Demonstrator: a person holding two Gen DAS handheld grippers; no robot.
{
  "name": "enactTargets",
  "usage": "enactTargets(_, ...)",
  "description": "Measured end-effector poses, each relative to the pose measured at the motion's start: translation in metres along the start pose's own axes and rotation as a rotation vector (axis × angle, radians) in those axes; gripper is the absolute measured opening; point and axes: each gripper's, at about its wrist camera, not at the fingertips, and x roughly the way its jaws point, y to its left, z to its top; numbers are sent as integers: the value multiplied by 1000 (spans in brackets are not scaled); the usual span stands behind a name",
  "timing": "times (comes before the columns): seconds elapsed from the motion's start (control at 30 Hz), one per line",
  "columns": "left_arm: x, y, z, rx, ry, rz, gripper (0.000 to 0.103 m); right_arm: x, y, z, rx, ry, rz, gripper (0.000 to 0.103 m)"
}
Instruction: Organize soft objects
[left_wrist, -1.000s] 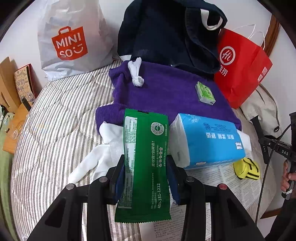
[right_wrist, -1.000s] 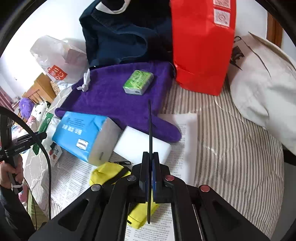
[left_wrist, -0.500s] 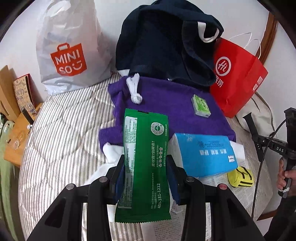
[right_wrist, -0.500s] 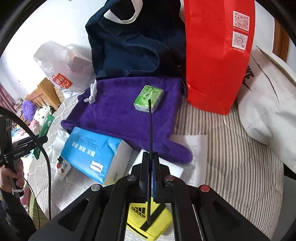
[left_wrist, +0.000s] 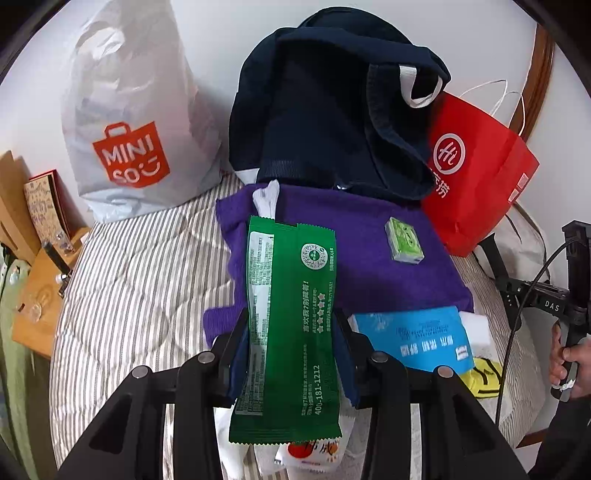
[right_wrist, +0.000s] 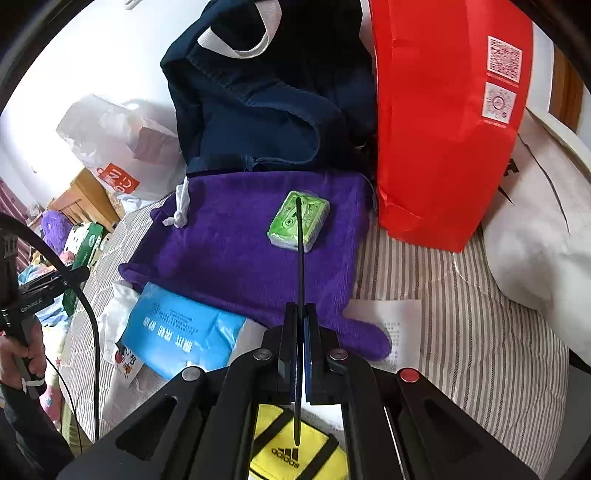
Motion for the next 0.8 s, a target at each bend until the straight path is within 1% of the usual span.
enactTargets(0.2, 8, -1, 14, 9, -5, 0, 39, 10, 2, 13, -4, 4, 7, 3)
enactTargets(0.37, 18, -3, 22, 26, 6, -4, 39, 20, 5, 23, -6, 6, 11, 3)
enactTargets(0.63, 36, -1, 34, 18, 21, -19, 39, 40, 7, 39, -8, 28, 13, 3)
enactTargets(0.8, 50, 2, 42, 8, 31, -25, 39, 57, 0, 51, 12, 34, -1, 3)
